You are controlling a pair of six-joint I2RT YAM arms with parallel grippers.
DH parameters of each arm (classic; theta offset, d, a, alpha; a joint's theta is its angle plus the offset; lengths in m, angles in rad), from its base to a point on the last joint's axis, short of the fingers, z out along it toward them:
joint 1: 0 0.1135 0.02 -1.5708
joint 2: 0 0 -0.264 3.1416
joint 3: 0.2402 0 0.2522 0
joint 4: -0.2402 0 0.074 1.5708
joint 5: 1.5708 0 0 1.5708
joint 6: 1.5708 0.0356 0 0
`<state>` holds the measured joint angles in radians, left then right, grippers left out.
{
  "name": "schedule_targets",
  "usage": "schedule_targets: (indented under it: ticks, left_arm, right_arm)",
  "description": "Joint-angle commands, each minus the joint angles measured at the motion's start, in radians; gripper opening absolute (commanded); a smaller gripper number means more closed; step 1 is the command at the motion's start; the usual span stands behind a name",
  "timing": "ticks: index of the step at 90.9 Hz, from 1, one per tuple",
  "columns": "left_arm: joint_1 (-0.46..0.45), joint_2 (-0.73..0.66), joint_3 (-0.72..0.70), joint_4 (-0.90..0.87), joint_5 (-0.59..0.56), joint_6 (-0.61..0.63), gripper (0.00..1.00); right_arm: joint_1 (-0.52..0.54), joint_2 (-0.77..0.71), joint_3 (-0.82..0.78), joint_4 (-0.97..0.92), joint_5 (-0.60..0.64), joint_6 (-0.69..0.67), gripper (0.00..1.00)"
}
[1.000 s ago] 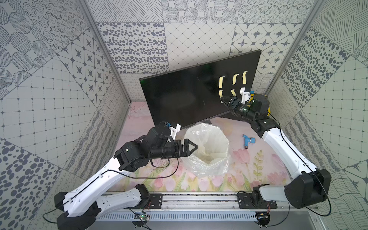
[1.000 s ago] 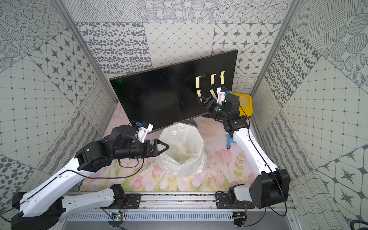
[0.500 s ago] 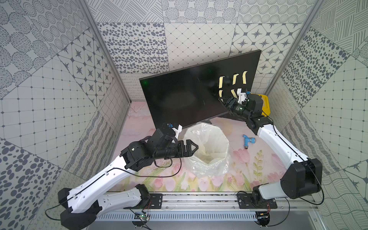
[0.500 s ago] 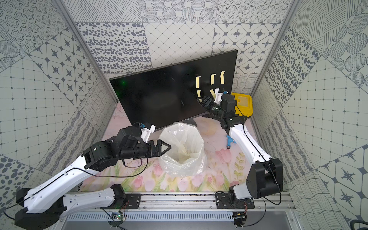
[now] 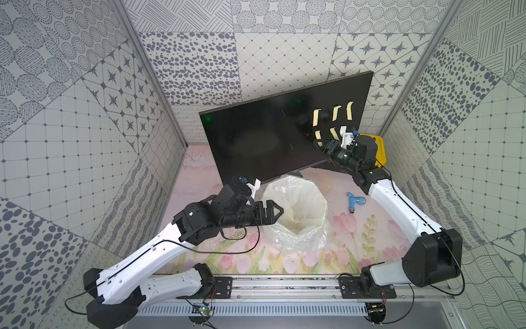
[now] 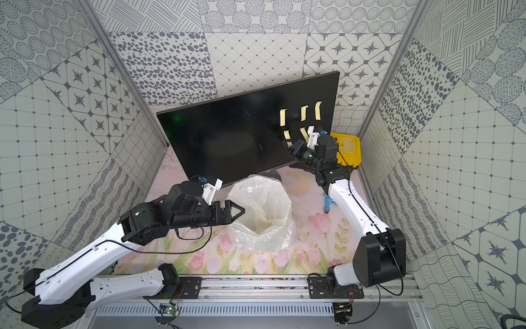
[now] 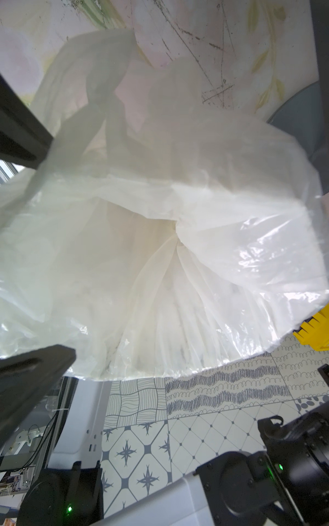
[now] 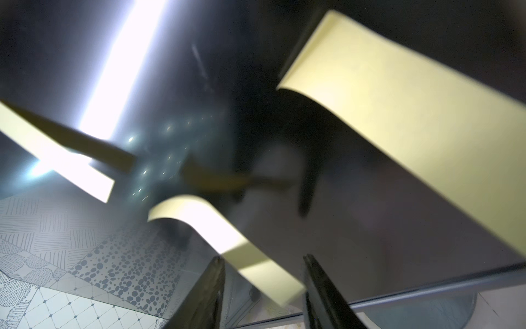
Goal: Remove the sticky note from the monitor
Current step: Tear off the sticky note from the monitor.
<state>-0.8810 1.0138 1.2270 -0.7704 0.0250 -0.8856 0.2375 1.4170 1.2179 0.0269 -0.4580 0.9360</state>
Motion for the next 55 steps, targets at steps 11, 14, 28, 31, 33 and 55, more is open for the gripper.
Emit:
schedule_targets:
  ticks: [11, 14, 28, 31, 33, 55]
  left_arm:
    - [-0.005, 0.002, -0.003, 0.036, -0.004, 0.019, 0.99]
    - [-0.004, 0.002, -0.003, 0.037, -0.002, 0.020, 0.99]
    - [-0.006, 0.003, -0.003, 0.037, -0.003, 0.019, 0.99]
    - [-0.006, 0.002, -0.003, 0.035, -0.003, 0.018, 0.99]
    - [-0.006, 0.001, -0.003, 0.035, -0.002, 0.018, 0.99]
    - [-0.006, -0.001, -0.006, 0.040, -0.005, 0.020, 0.99]
  right_arm:
    - [0.007, -0.062, -0.010, 0.045, 0.027, -0.011, 0.48]
    - [0.006, -0.062, -0.008, 0.044, 0.030, -0.013, 0.49]
    - [0.004, -0.041, 0.009, 0.037, 0.023, -0.020, 0.47]
    - [0.003, -0.040, 0.009, 0.037, 0.019, -0.018, 0.44]
    - [0.003, -0.040, 0.007, 0.038, 0.019, -0.018, 0.42]
    - [0.003, -0.065, -0.013, 0.023, 0.012, -0.032, 0.11]
